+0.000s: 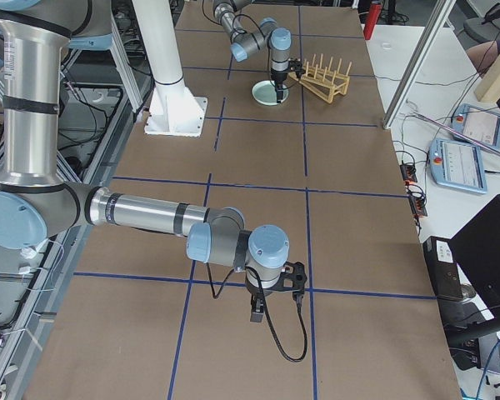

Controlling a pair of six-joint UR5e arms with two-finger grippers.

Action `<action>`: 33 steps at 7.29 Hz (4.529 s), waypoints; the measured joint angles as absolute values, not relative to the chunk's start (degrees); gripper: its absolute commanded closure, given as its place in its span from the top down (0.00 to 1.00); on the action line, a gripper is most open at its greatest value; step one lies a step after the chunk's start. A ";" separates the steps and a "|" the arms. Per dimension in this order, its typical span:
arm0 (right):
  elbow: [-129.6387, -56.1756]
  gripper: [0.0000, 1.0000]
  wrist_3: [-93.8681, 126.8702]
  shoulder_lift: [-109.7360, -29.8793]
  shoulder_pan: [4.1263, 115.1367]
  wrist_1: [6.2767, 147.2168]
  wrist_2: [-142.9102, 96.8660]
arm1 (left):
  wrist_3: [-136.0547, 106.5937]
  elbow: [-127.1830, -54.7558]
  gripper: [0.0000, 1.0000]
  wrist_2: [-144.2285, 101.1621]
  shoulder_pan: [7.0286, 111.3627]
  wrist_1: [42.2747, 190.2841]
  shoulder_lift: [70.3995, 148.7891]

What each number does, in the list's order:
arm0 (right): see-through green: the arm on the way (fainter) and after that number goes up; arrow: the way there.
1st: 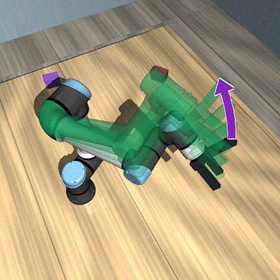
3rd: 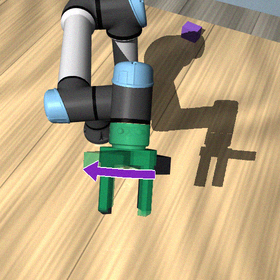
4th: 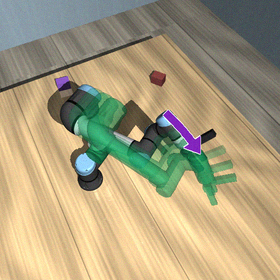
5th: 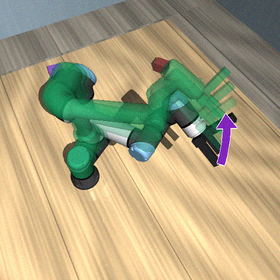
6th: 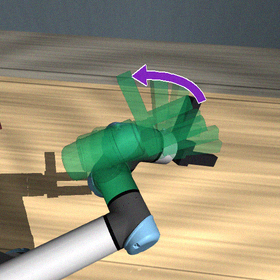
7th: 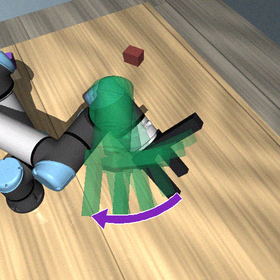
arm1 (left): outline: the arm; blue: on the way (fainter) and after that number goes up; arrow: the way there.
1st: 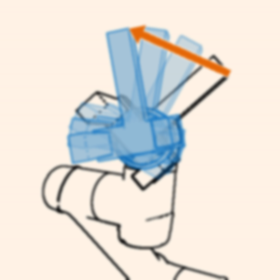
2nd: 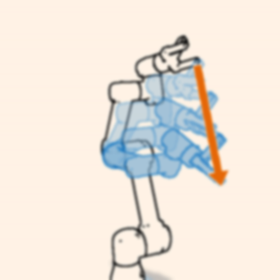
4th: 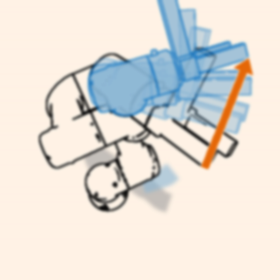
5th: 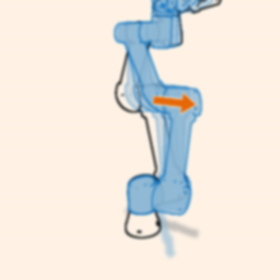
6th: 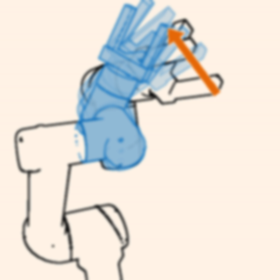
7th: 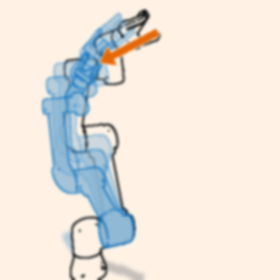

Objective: Place plate on rack
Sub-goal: 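Move the left gripper over the pale green plate's rim, then lower the left gripper and grasp the plate's rim, then lift the plate with the left gripper and tilt it upright, then lower the upright plate into the wooden rack slots with the left gripper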

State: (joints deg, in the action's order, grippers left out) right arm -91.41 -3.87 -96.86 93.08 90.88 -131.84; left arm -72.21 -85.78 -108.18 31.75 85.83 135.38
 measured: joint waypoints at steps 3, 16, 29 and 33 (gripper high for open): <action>-91.40 1.00 -3.87 -96.82 93.08 90.88 -131.84 | -72.13 -84.16 0.69 -108.02 30.09 87.14 134.83; -91.40 1.00 -3.87 -96.84 93.08 90.88 -131.84 | -102.95 -97.60 0.00 -111.28 46.15 125.44 126.81; -91.41 1.00 -3.87 -96.85 93.08 90.88 -131.84 | -114.86 -78.08 0.00 -97.94 56.64 177.26 119.85; -91.41 1.00 -3.87 -96.85 93.08 90.88 -131.84 | -113.07 -73.03 0.00 -98.46 57.08 177.17 124.50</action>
State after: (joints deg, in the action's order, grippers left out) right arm -91.41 -3.87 -96.85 93.08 90.88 -131.84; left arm -113.07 -73.03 -98.46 57.08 177.17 124.50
